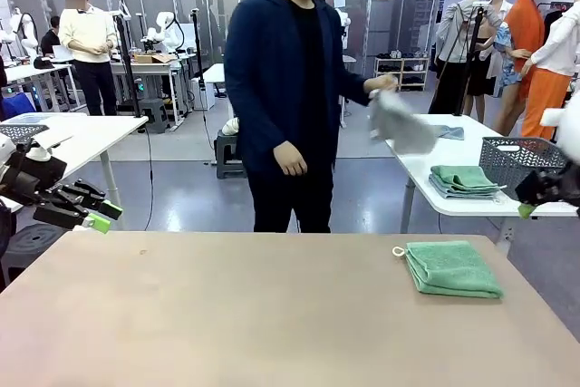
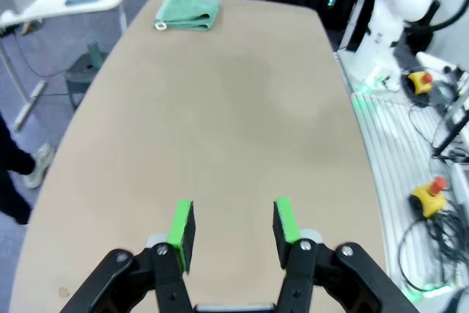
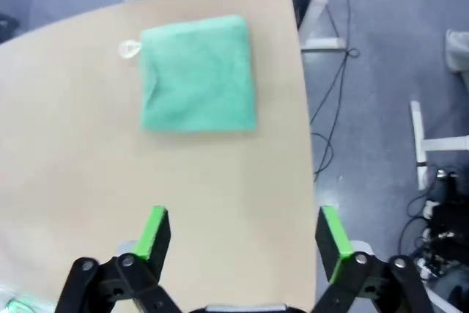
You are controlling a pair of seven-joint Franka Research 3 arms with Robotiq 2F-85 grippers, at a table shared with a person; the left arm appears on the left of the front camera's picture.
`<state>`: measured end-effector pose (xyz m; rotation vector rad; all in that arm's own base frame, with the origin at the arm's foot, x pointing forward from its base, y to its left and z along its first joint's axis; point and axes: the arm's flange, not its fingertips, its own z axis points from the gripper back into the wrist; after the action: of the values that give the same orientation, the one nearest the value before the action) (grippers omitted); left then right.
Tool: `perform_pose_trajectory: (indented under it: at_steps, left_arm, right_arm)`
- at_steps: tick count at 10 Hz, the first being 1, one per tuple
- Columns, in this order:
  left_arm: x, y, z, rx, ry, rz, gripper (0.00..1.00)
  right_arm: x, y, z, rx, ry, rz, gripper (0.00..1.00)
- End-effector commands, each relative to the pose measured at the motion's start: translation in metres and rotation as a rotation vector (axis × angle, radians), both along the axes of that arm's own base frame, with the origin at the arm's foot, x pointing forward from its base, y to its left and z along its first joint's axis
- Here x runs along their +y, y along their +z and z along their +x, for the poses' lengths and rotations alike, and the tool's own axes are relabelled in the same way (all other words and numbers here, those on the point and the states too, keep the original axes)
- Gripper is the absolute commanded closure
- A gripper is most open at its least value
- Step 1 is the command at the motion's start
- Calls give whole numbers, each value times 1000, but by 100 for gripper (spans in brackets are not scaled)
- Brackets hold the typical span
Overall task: Fold the towels and place them in the basket.
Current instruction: Place the folded Towel with hook on the right side of the table.
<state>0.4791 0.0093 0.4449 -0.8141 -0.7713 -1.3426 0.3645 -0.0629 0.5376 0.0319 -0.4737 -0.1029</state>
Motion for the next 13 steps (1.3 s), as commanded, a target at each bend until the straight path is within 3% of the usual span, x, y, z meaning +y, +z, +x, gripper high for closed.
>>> perform_pose_trajectory:
  at_steps: [1, 4, 7, 8, 13]
  left_arm:
    - [1, 2, -1, -5, -10, -9, 44]
    - [1, 2, -1, -5, -10, -9, 44]
    - [1, 2, -1, -5, -10, -9, 44]
    - [1, 2, -1, -5, -10, -9, 44]
    - [1, 2, -1, -5, -10, -9, 44]
  right_arm:
    - [44, 64, -99, -62, 25, 100, 0]
    - [70, 97, -148, -66, 73, 187, 0]
    - [88, 94, -152, -74, 139, 162, 0]
    - [77, 104, -167, -80, 113, 173, 0]
    - [77, 104, -167, -80, 113, 173, 0]
